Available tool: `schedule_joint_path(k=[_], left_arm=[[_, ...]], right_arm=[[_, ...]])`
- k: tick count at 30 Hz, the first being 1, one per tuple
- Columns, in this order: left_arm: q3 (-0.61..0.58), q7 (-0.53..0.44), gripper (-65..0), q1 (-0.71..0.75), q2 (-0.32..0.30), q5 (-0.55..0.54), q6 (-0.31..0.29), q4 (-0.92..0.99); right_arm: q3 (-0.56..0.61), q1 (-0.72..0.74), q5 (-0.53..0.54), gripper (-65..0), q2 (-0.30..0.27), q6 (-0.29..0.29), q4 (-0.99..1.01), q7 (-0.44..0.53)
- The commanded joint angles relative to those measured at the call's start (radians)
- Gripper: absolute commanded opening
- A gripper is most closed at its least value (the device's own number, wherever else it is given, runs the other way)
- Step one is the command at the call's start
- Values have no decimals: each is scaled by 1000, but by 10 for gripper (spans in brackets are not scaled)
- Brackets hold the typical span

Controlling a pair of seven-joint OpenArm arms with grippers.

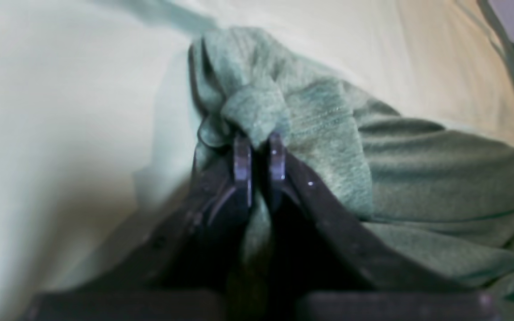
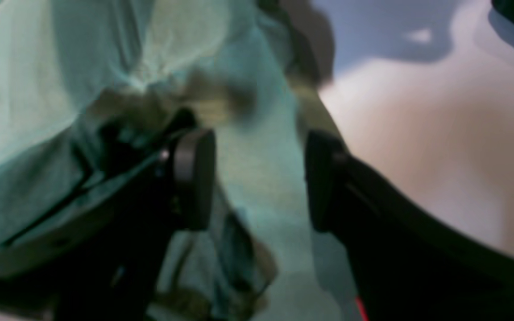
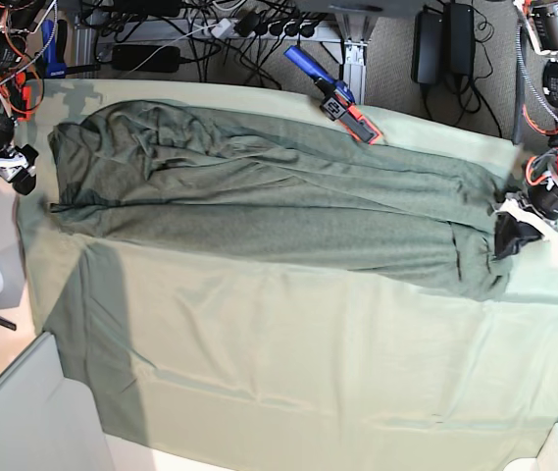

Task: Fold the T-shirt properly
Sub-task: 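Release the edge and regrasp the hem end with the left gripper, then grasp the hem with the right gripper and fold it toward the collar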

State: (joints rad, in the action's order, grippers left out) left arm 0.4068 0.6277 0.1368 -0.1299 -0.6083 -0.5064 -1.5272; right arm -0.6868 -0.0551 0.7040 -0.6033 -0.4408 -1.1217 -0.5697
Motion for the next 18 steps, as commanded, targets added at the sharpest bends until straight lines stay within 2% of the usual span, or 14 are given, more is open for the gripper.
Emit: schedule_joint_path(k=[1,8,12,16,18], left_arm=[[-1,-26,-650,-23,-12,2,-11,-18],[-1,-62,-650,-85,-50,109,-9,-17],[-1,-64,-650,-77,-93,124,-28,-64],[-18,-67,-650,-37,-87,127,-67,-166],[-64,-65,-650,-17,-79,132,-67,-229]], right_arm=[[-10,10,27,-329,-31,-4,-15,20],[-10,11,41,-329,-31,-4,-16,19],[-10,10,48,-329,-31,-4,-16,19],[-10,10,48,-329,-30,-4,-16,19],[-10,11,48,-329,-28,-4,-16,20]])
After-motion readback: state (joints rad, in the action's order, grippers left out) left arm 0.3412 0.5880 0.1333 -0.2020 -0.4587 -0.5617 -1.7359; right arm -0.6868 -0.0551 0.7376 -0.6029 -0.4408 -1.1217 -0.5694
